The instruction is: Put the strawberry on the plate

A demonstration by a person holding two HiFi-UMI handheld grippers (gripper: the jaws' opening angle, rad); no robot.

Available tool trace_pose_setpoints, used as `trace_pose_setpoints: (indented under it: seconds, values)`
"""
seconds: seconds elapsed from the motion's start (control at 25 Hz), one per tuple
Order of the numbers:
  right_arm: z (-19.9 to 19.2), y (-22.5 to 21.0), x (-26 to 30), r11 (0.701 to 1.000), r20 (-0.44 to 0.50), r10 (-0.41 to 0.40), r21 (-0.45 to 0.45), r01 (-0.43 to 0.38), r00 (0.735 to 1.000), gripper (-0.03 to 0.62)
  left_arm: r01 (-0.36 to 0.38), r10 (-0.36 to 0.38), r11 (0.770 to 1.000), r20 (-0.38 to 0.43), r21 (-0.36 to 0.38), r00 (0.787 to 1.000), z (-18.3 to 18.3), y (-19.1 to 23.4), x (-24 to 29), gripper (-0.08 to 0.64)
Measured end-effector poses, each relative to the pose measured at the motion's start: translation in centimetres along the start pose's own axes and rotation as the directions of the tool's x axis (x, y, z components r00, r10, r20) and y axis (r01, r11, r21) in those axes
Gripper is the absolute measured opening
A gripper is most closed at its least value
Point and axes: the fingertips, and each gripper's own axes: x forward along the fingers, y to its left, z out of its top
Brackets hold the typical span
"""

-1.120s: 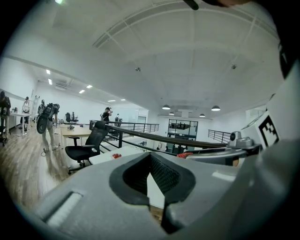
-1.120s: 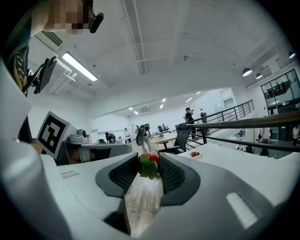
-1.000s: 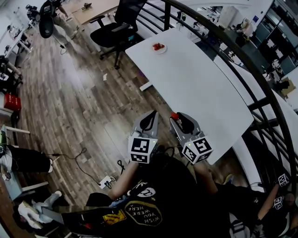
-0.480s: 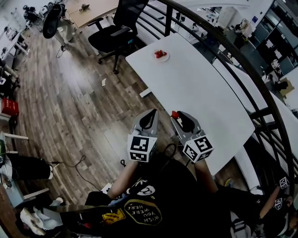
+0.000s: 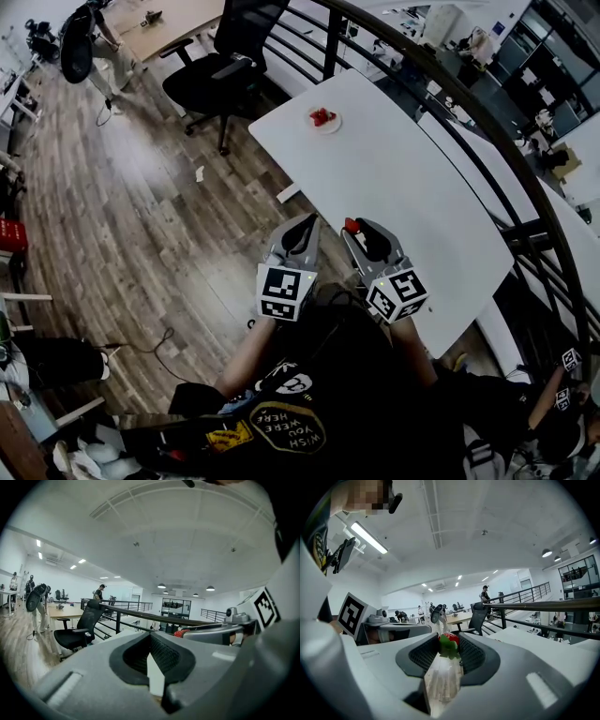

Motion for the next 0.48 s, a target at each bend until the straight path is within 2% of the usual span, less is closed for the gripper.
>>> trace_pose_setpoints:
  seconds: [0.48]
  values:
    - [-0.3,-1.3,5.5,1.0,-0.062,0.026,0.001,-0.026,0.998,0.141,-0.021,0.019,0.998,-0.029,-0.058,0.999,-0.6,4.3,2.6,0.005]
